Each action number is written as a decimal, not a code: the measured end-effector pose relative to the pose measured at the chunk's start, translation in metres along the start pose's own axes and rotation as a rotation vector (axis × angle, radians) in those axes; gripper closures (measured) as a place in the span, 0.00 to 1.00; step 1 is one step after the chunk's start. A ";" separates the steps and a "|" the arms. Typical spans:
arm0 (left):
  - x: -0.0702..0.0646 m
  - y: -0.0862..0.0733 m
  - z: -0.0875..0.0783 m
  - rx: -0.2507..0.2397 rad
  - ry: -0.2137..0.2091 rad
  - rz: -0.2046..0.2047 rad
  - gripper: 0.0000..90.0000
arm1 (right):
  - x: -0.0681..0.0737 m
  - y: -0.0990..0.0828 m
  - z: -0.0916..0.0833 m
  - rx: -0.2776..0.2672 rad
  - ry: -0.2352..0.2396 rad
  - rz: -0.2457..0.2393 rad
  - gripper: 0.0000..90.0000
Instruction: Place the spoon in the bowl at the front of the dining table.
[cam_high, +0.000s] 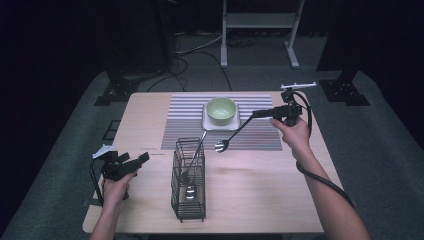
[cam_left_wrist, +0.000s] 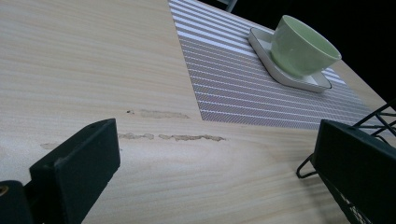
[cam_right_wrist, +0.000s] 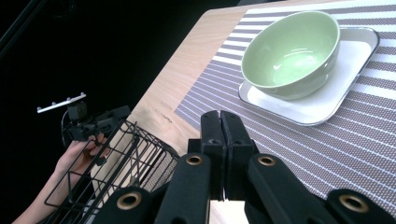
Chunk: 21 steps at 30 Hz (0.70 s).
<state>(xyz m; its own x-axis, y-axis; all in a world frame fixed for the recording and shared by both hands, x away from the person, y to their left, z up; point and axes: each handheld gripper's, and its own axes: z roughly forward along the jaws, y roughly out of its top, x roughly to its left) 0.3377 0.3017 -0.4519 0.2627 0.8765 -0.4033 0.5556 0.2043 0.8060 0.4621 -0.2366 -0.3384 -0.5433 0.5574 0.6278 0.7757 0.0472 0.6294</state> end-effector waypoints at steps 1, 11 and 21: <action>0.000 0.000 0.000 0.000 0.000 0.000 0.00 | -0.001 0.000 0.000 -0.003 -0.001 0.001 0.99; 0.000 0.000 0.000 0.000 0.001 0.001 0.00 | -0.010 0.003 0.001 -0.026 -0.018 0.027 0.99; 0.000 0.000 0.000 -0.001 0.001 0.002 0.00 | -0.014 0.007 0.005 -0.040 -0.032 0.037 0.99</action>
<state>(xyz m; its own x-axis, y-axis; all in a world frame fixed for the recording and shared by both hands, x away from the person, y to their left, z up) 0.3378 0.3011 -0.4520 0.2633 0.8771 -0.4017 0.5542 0.2033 0.8072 0.4769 -0.2405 -0.3452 -0.5037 0.5841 0.6365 0.7812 -0.0066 0.6243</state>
